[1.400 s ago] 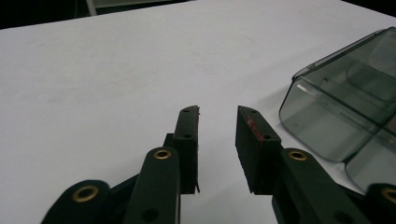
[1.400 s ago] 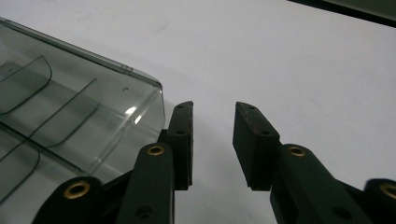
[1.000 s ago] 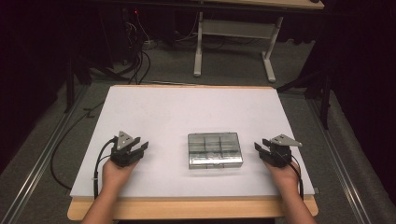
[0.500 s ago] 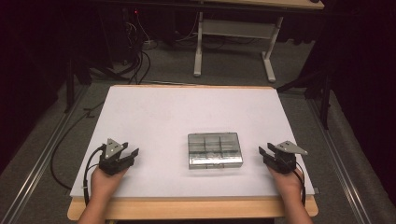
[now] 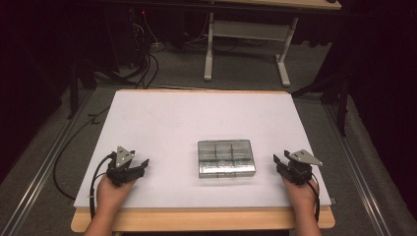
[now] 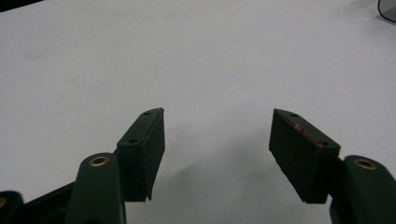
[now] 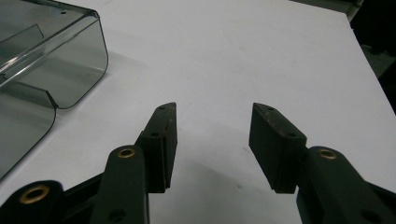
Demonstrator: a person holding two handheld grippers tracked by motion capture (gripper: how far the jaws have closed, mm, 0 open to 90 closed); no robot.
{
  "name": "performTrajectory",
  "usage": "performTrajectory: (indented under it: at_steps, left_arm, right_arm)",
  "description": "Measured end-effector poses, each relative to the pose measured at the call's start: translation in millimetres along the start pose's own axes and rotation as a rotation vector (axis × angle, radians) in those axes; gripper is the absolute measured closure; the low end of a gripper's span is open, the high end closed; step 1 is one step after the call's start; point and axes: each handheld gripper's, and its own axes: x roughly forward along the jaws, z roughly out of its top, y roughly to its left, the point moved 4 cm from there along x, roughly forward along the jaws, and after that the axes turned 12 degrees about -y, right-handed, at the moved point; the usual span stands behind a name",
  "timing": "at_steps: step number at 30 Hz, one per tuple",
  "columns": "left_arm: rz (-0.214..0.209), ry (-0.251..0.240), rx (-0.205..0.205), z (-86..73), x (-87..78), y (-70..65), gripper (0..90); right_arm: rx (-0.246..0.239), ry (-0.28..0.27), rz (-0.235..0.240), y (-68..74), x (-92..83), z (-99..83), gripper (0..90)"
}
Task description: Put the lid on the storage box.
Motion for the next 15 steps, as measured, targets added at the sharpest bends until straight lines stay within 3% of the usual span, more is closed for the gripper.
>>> performTrajectory:
  at_steps: [15]
  left_arm:
    - [0.005,-0.004,0.011,0.0,-0.3,-1.0,36.0]
  right_arm:
    - [-0.010,0.013,0.002,0.7,1.2,-0.4,51.3]
